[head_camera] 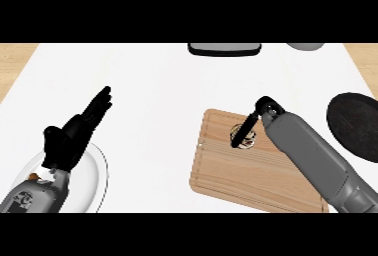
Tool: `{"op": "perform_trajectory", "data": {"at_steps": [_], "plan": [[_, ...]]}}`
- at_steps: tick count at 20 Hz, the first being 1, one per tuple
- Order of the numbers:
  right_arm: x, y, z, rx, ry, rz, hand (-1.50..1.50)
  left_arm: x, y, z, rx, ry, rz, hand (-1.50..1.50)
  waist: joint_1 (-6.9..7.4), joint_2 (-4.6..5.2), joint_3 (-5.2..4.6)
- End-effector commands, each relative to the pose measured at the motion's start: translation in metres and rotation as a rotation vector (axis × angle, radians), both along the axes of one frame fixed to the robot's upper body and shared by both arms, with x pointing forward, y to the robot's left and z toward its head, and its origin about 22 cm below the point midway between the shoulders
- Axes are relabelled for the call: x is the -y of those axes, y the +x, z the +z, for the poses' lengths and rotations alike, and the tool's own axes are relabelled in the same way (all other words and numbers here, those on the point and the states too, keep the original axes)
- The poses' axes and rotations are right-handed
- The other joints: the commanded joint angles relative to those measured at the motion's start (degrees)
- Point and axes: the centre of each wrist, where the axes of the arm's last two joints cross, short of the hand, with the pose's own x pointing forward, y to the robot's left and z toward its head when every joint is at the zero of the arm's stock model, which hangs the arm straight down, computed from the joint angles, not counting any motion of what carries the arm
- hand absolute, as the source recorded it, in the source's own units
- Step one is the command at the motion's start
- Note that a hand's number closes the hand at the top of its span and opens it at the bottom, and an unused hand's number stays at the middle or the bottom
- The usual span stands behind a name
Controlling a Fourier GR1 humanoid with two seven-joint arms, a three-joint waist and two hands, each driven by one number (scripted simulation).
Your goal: Pick the cupcake from the cutting board and place it in the pan
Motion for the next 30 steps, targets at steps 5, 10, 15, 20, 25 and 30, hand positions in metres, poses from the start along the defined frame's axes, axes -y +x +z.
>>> {"op": "perform_trajectory", "data": {"at_steps": [5,10,15,20,25,30], "plan": [[-0.016,0.008,-0.005,-0.13,-0.099,-0.083,-1.5,0.004,-0.008,-0.009,-0.001,0.012,0.002,0.0,0.11,0.12,0.02],[-0.02,0.0,-0.028,-0.16,-0.045,-0.058,-1.5,0.008,-0.013,-0.011,0.005,-0.002,-0.001,0.0,0.16,0.06,0.04],[-0.021,-0.009,-0.049,-0.165,-0.03,0.046,1.5,0.006,-0.002,0.002,-0.009,-0.009,-0.017,0.0,0.38,0.23,0.07],[-0.043,-0.023,-0.055,-0.156,-0.017,0.032,1.5,-0.007,-0.003,0.003,0.006,0.004,0.012,0.0,-0.03,0.05,0.03],[-0.034,-0.015,-0.023,-0.059,-0.081,0.047,1.5,-0.002,-0.004,-0.012,-0.005,0.016,0.013,0.0,-0.7,-0.09,0.01],[-0.028,0.002,0.015,0.08,-0.177,0.032,1.5,-0.01,-0.012,-0.008,-0.008,0.004,0.013,0.0,-0.15,-0.12,0.01]]}}
